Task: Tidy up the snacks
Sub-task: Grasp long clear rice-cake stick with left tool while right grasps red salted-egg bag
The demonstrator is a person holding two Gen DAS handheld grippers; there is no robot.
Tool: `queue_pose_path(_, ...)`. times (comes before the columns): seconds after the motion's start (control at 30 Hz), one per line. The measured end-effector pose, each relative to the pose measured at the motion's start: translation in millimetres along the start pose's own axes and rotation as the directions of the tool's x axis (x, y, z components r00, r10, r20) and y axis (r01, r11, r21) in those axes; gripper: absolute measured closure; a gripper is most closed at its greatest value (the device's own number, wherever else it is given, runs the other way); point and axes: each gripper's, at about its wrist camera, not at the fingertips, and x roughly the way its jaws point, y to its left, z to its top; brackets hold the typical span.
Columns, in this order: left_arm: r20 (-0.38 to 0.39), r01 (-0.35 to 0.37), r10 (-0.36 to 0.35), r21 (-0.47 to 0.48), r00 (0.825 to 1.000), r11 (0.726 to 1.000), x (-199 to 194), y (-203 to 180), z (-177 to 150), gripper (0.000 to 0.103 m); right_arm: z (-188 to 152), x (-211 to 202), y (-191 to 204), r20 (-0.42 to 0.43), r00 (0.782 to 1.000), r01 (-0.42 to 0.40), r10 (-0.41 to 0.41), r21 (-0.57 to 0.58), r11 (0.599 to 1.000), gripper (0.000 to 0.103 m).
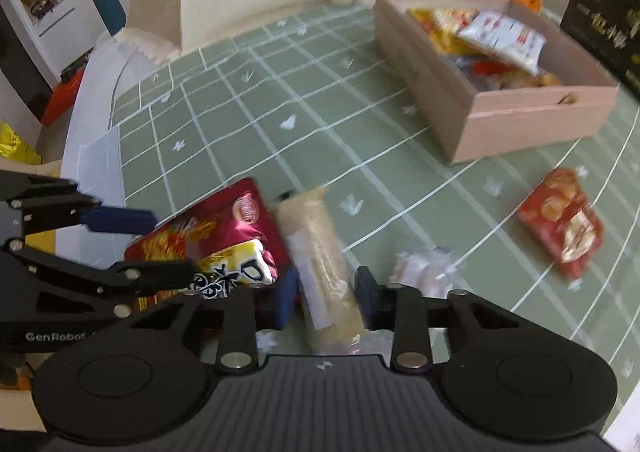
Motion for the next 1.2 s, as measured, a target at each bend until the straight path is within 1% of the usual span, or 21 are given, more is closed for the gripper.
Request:
queue_pose_path(0.07,-0.01,0.044,-0.043,0.017,0.999,0.999,5.9,-3.2,5.3,0.046,-4.4,-5.7,1.2,-0.002,1.0,-0.003,0.003,0.033,0.999,0.076)
queue_pose_path(0.17,-0.004,0.094,-0.094,0.051,0.996,0.994,14.1,-12.6,13.4,0.046,-17.7,-24.6,-11.4,-0.004,1.0,0.018,-0.018,0.133,0.991,0.076)
queue_pose_path(0.23,0.004,0.119,-0.119,0.061,0.993,0.991,14.9,-23.0,16.8,0.046,-29.8,-43.7,-27.2,0.011,0.998,0.05,-0.054,0.207,0.977,0.077)
queue_pose_path(0.37,0.013,0.15,-0.151,0.059,0.989,0.987,11.2,-45.8,19.5,0.046,-46.2,-67.6,-62.6,0.019,0.987,0.145,-0.158,0.291,0.946,0.077)
queue_pose_path(0.4,0.009,0.163,-0.164,0.051,0.986,0.985,9.8,-50.0,19.1,0.046,-49.8,-71.7,-71.4,0.025,0.988,0.139,-0.153,0.293,0.946,0.076)
queue_pose_path(0.47,-0.006,0.187,-0.187,0.046,0.982,0.981,7.3,-58.5,16.2,0.046,-53.7,-77.9,-86.4,0.028,0.996,0.069,-0.08,0.279,0.958,0.073)
queue_pose_path(0.5,-0.011,0.183,-0.183,0.051,0.983,0.982,5.2,-61.4,14.1,0.046,-53.7,-81.5,-90.8,0.038,0.998,0.047,-0.059,0.259,0.965,0.063)
queue_pose_path(0.53,-0.014,0.178,-0.177,0.051,0.984,0.983,2.8,-64.1,11.4,0.046,-50.6,-83.5,-92.3,0.049,0.997,0.05,-0.063,0.235,0.971,0.043)
queue_pose_path(0.6,-0.013,0.18,-0.179,0.032,0.984,0.983,-2.9,-67.4,5.8,0.046,-40.1,-84.9,-99.3,0.098,0.986,0.113,-0.135,0.201,0.973,0.019)
queue_pose_path(0.67,-0.017,0.183,-0.183,0.005,0.983,0.983,-7.2,-68.9,0.7,0.046,-25.1,-76.2,-112.1,0.137,0.972,0.159,-0.193,0.221,0.962,0.017)
queue_pose_path(0.77,-0.032,0.192,-0.192,0.002,0.981,0.981,-9.3,-76.9,-3.8,0.046,6.1,-40.4,-144.2,0.101,0.976,0.15,-0.192,0.319,0.936,0.018)
queue_pose_path(0.83,-0.035,0.194,-0.193,0.008,0.98,0.981,-10.2,-84.5,-5.8,0.046,23.9,-15.3,-160.4,0.061,0.979,0.158,-0.195,0.378,0.912,0.018)
queue_pose_path(0.87,-0.035,0.2,-0.2,0.009,0.979,0.98,-10.3,-88.0,-6.3,0.046,28.8,-5.8,-163.3,0.045,0.978,0.168,-0.201,0.391,0.905,0.019)
queue_pose_path(0.93,-0.032,0.22,-0.219,0.012,0.975,0.975,-10.0,-96.0,-5.8,0.046,35.0,7.8,-160.3,0.011,0.973,0.211,-0.231,0.37,0.905,0.036)
queue_pose_path(0.97,-0.032,0.228,-0.228,0.012,0.973,0.974,-8.5,-99.5,-5.0,0.046,34.8,7.6,-152.2,0.019,0.968,0.23,-0.25,0.328,0.916,0.045)
queue_pose_path(1.0,-0.033,0.239,-0.239,0.007,0.971,0.971,-5.7,-103.1,-3.3,0.046,33.6,3.4,-141.7,0.036,0.966,0.236,-0.254,0.264,0.935,0.066)
queue_pose_path(1.03,-0.036,0.255,-0.255,-0.002,0.966,0.967,-1.2,-107.4,-0.1,0.046,32.3,-1.5,-134.2,0.038,0.968,0.232,-0.246,0.22,0.947,0.091)
queue_pose_path(1.07,-0.039,0.27,-0.27,-0.01,0.962,0.963,3.8,-111.8,3.4,0.046,29.4,-6.2,-130.0,0.027,0.979,0.194,-0.204,0.201,0.96,0.1)
queue_pose_path(1.1,-0.04,0.279,-0.28,-0.014,0.959,0.96,9.1,-116.1,7.1,0.046,24.7,-12.1,-129.3,0.019,0.989,0.14,-0.147,0.204,0.969,0.101)
queue_pose_path(1.13,-0.042,0.28,-0.281,-0.015,0.959,0.96,15.4,-121.5,11.0,0.046,19.2,-20.0,-129.2,0.026,0.993,0.111,-0.119,0.209,0.972,0.101)
queue_pose_path(1.2,-0.054,0.26,-0.261,-0.009,0.964,0.965,28.8,-133.2,18.1,0.047,9.1,-35.1,-130.3,0.047,0.99,0.122,-0.134,0.205,0.971,0.1)
